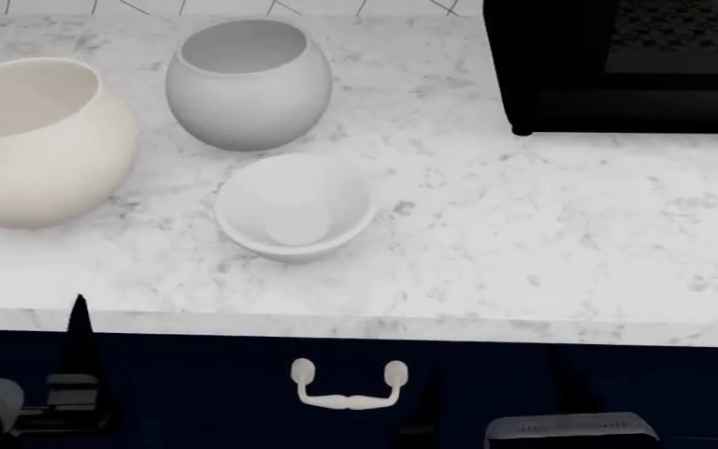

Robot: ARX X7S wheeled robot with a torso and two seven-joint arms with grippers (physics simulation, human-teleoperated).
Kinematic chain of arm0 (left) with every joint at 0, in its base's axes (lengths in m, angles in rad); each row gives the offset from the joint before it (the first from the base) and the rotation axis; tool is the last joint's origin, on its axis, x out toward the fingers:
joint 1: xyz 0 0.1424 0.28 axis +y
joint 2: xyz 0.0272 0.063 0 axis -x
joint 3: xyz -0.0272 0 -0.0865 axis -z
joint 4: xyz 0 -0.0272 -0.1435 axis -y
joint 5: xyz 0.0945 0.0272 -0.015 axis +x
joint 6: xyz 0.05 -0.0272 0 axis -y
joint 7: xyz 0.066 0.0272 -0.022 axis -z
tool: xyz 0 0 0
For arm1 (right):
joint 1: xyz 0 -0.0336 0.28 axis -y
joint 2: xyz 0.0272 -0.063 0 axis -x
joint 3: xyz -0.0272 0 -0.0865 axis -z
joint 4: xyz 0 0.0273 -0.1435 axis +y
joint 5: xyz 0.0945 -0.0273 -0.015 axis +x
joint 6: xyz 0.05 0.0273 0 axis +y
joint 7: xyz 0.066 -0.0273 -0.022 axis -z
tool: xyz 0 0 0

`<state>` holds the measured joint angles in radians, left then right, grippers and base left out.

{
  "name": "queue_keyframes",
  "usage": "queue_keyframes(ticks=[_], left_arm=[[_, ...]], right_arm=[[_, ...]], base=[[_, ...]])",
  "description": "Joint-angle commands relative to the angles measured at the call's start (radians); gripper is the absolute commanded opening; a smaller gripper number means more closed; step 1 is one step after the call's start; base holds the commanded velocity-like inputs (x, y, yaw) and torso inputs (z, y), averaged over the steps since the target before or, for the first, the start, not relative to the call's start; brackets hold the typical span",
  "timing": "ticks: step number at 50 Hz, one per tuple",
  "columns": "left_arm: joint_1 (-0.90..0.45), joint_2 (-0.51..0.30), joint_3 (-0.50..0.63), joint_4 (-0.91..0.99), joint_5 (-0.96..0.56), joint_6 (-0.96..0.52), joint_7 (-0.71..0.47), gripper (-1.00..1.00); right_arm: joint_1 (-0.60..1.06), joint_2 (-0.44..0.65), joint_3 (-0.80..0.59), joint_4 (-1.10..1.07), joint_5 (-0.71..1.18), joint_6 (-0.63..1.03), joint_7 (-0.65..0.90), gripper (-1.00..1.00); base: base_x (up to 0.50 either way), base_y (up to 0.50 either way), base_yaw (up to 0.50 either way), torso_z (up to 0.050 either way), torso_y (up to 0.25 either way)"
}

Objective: Stack the bowls from largest to smallest.

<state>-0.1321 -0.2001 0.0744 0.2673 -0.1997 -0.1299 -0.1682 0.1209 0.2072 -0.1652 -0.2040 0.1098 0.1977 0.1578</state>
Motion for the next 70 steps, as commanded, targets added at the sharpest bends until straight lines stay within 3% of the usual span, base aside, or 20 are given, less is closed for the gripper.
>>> queue_keyframes(ticks=[1,15,34,49,70], left_arm=[[-0.173,-0.042,-0.045,0.148,0.010,-0.134,0.001,1.00],[-0.459,-0.097,-0.054,0.214,-0.080,-0.330,0.039,1.00],[-0.763,-0.114,-0.114,0.132,-0.149,-0.440,0.028,1.00],[-0.804,-0.133,-0.120,0.141,-0.163,-0.461,0.026,1.00],[-0.784,-0.146,-0.127,0.170,-0.181,-0.470,0.024,1.00]], right_arm=[[0.134,0.041,0.034,-0.128,0.006,0.189,-0.040,1.00],[0.333,0.080,0.064,-0.160,0.065,0.367,-0.076,1.00],[0.540,0.098,0.111,-0.106,0.137,0.523,-0.101,1.00],[0.600,0.113,0.086,-0.117,0.137,0.548,-0.108,1.00],[0.603,0.119,0.047,-0.109,0.129,0.553,-0.109,1.00]], base=[[0.00,0.00,0.00,0.050,0.000],[0.00,0.00,0.00,0.048,0.000],[0.00,0.00,0.00,0.001,0.000],[0.00,0.01,0.00,0.000,0.000],[0.00,0.43,0.00,0.000,0.000]])
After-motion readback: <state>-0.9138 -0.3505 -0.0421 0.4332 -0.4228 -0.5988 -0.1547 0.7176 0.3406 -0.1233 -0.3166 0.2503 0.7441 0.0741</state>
